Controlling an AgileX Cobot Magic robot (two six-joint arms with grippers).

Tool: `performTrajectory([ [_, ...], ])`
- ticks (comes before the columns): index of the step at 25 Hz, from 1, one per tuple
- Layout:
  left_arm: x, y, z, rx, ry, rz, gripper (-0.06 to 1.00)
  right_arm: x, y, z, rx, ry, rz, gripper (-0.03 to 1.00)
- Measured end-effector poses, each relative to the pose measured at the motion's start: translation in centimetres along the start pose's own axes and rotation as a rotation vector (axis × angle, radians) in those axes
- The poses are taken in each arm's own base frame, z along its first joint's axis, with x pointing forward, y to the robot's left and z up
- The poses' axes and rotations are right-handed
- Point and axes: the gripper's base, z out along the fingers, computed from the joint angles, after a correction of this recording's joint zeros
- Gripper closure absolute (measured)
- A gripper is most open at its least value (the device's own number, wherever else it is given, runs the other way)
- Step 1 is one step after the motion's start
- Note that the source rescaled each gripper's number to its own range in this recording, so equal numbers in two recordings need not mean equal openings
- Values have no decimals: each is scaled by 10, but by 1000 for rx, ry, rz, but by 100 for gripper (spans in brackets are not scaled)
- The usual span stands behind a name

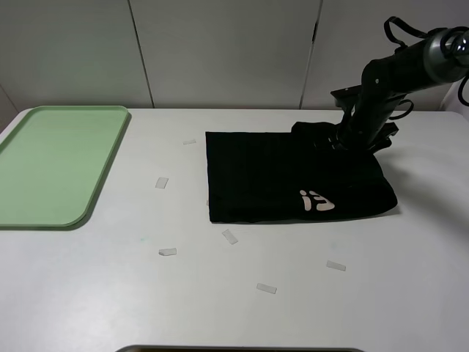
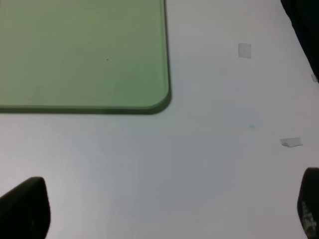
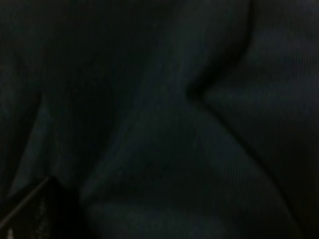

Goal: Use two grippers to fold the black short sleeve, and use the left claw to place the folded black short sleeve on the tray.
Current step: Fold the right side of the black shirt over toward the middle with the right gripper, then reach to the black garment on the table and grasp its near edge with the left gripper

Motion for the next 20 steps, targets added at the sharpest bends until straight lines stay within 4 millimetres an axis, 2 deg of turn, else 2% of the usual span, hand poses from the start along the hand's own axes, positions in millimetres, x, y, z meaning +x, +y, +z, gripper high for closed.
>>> performTrajectory([
  [2,0,0,0,0,0,0,-5,0,0,-4,0,2,-4,-3],
  [4,0,0,0,0,0,0,-5,-2,-1,-17,3,-7,0,-3],
  [6,0,0,0,0,0,0,-5,-5,-3,-37,7,-35,3,-3],
  [11,0,0,0,0,0,0,-5,-7,-10,-103,21,-96,8,-3],
  [16,0,0,0,0,0,0,-5,9,-16,-164,35,-88,13,-3],
  [20,0,0,0,0,0,0,-5,26,-18,-199,30,-68,30,-3],
])
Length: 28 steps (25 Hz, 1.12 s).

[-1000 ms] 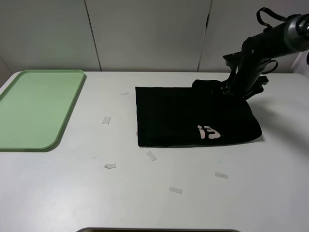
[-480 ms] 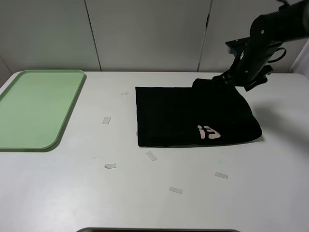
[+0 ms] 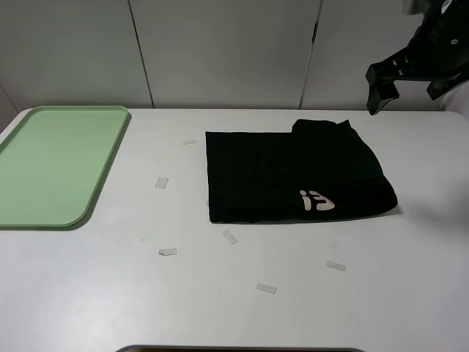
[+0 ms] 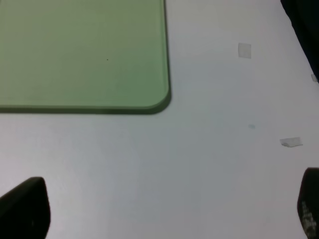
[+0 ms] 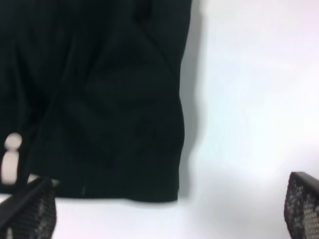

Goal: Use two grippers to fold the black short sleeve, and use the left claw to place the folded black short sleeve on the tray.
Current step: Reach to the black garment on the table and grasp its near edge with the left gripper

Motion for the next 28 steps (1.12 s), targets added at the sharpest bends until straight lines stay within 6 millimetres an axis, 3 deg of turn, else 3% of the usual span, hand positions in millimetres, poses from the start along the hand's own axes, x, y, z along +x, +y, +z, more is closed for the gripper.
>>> performTrajectory([
  [4,0,0,0,0,0,0,-5,30,-1,-15,-4,67,-1,-3],
  [12,0,0,0,0,0,0,-5,115,1,-33,-54,128,2,-3],
  [21,0,0,0,0,0,0,-5,200,1,-63,-92,-25,17,-3],
  [27,0,0,0,0,-1,0,-5,245,0,-83,-104,-228,32,-3],
  [28,0,0,0,0,-1,0,-5,245,0,-83,-104,-228,32,-3],
])
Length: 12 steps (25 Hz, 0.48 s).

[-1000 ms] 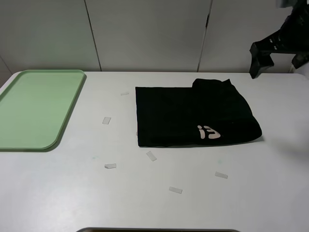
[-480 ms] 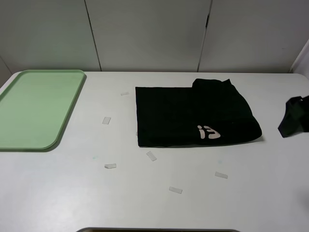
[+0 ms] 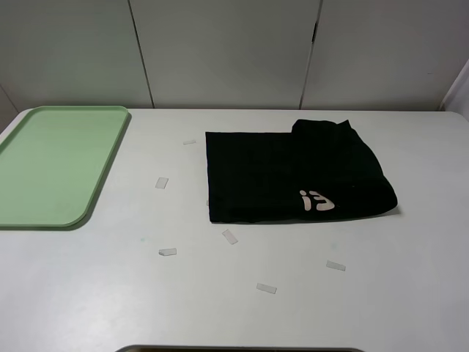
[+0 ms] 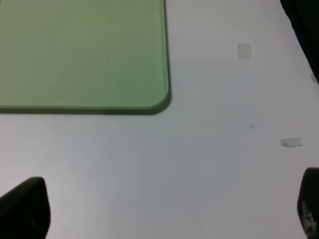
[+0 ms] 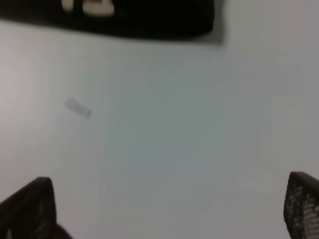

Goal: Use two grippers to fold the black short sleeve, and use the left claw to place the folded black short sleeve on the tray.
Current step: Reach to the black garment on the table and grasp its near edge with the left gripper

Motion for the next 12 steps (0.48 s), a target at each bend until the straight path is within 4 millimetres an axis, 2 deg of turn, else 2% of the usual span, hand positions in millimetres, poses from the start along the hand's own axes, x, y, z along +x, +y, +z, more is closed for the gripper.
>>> performTrajectory([
  [6,0,0,0,0,0,0,-5,31,-2,-13,28,-244,53,-3],
  [12,0,0,0,0,0,0,-5,49,-3,-28,98,-413,118,-3],
])
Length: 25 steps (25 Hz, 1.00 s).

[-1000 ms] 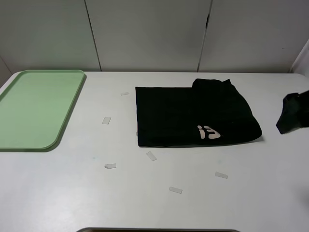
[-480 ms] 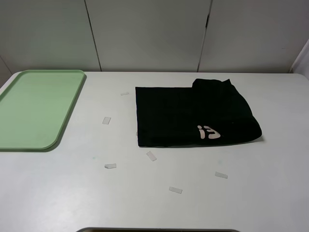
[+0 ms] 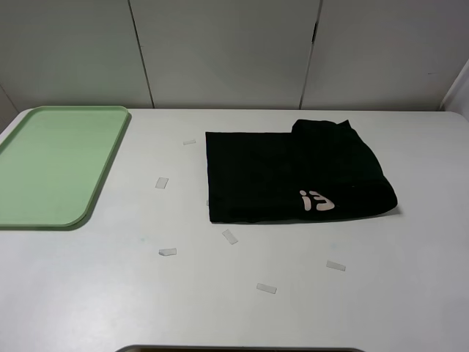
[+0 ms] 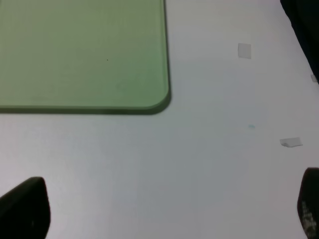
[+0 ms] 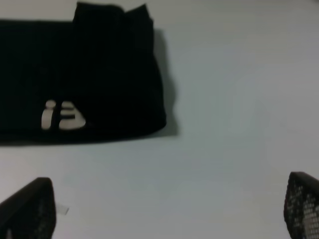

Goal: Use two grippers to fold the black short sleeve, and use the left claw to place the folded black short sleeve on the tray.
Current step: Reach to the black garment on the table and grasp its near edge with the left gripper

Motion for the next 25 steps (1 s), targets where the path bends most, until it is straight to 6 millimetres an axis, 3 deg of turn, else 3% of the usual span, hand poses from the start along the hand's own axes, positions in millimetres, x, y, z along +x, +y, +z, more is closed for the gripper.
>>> performTrajectory([
  [6,0,0,0,0,0,0,-5,9,0,-16,20,-117,12,-3],
  [25,0,0,0,0,0,0,-5,9,0,-16,21,-121,13,-3],
])
